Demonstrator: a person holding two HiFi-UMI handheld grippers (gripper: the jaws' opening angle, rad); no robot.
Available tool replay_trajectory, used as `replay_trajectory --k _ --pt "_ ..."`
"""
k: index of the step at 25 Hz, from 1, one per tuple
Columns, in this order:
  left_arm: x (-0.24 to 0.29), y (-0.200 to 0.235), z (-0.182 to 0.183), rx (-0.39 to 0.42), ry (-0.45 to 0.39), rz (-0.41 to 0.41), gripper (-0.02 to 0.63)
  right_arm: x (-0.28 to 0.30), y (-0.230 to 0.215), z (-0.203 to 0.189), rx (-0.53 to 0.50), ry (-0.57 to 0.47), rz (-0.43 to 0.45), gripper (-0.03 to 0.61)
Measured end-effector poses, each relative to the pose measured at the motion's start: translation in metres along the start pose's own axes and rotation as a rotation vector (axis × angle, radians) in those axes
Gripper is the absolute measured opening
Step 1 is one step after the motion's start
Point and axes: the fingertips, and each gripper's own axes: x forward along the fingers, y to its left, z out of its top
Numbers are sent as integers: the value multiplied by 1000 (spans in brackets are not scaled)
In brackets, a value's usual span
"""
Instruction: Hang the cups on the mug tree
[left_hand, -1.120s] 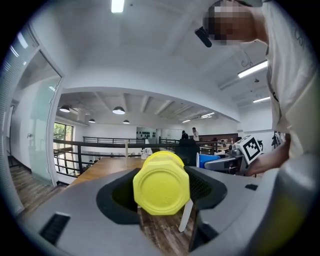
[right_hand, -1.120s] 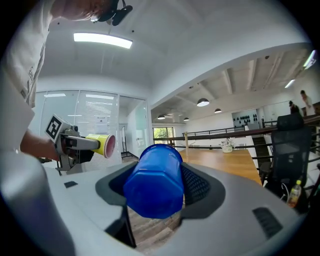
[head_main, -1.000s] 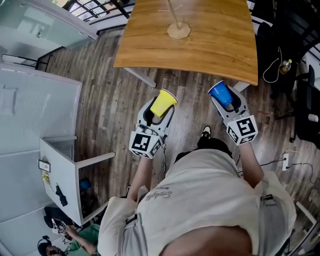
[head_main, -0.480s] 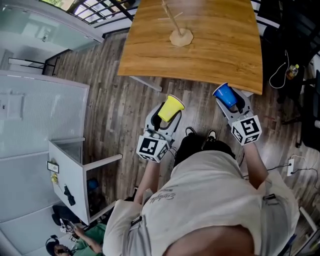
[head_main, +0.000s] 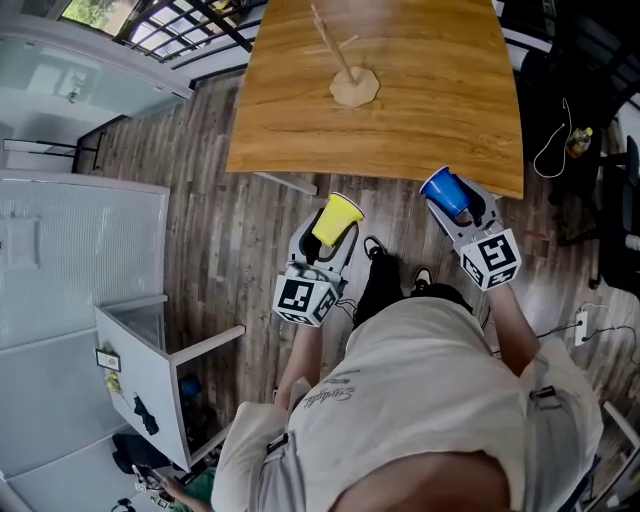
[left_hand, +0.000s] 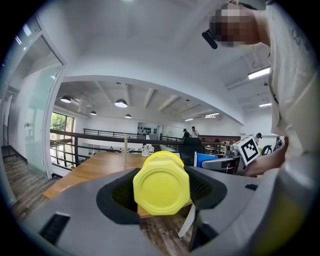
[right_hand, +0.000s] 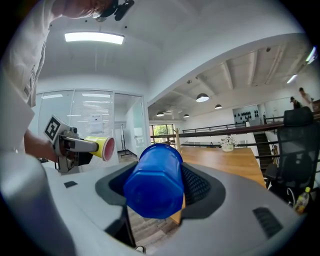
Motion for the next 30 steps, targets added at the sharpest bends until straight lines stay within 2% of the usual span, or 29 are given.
replay_trajectory --k 3,7,13,18,25,30 --pt "19 20 13 -3 -29 -13 273 18 -6 7 -7 10 -12 259" --pt "36 51 33 32 -59 -22 273 55 -10 16 -13 19 -19 259" --pt "43 101 33 64 -37 -57 273 125 3 49 -56 -6 -18 259" --pt "45 157 43 67 -71 -73 273 166 17 72 -83 -38 -57 259" --pt "52 208 52 54 -80 -100 273 200 24 71 -66 16 -97 259" --pt "68 229 41 23 -51 -116 273 224 17 63 -66 48 -101 259"
